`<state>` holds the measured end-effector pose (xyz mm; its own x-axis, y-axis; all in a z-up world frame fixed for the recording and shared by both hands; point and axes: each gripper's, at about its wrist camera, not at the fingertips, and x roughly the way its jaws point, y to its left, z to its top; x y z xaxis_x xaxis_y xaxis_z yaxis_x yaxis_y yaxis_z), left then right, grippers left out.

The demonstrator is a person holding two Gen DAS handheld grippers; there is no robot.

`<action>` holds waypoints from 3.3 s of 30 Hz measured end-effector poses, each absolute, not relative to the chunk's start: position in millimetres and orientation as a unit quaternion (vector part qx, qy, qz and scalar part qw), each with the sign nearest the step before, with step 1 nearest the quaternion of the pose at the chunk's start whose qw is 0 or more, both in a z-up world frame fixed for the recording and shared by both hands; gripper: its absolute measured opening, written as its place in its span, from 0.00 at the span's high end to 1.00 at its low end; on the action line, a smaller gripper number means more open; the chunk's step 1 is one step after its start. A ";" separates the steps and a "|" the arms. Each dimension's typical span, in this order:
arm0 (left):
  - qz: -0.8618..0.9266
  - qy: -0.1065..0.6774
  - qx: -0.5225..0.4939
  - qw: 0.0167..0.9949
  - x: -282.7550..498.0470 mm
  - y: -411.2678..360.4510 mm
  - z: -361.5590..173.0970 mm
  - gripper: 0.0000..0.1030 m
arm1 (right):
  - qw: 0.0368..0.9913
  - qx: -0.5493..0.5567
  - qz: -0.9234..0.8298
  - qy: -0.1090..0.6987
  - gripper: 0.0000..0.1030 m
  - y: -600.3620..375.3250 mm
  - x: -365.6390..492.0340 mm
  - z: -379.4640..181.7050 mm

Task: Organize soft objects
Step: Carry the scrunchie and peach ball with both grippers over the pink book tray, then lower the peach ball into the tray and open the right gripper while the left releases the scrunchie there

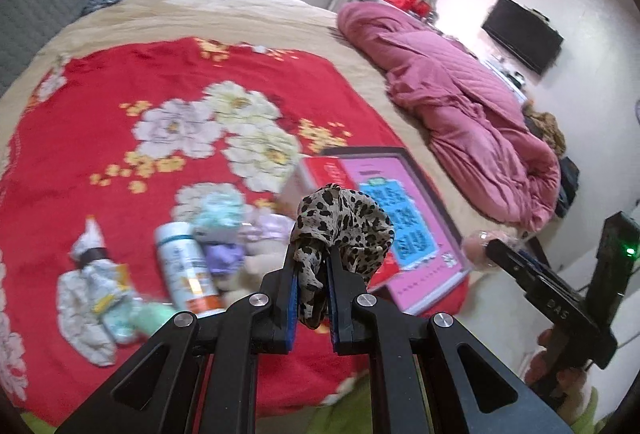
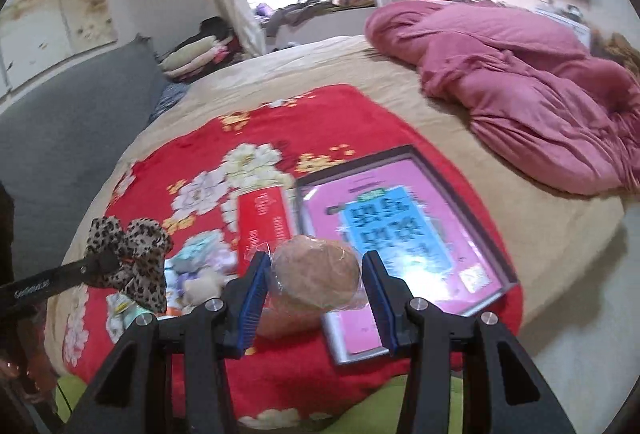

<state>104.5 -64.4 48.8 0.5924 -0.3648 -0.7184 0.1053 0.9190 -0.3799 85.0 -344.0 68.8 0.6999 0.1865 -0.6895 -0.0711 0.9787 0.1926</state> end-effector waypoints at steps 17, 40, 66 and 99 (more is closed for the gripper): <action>-0.198 0.482 -0.078 0.850 152.8 -209.3 20.2 0.89 | 0.906 0.116 0.006 0.408 0.54 -433.2 111.5 35.2; -0.189 0.527 0.002 0.829 185.7 -287.6 -30.8 0.89 | 0.883 0.054 -0.056 0.463 0.53 -462.6 158.2 -43.3; -0.190 0.550 0.036 0.813 192.1 -313.0 -53.1 0.88 | 0.898 0.090 -0.072 0.425 0.41 -490.3 136.2 -17.0; -0.189 0.533 0.034 0.824 184.9 -301.0 -36.1 0.36 | 0.898 0.090 -0.075 0.424 0.41 -487.5 121.1 -9.1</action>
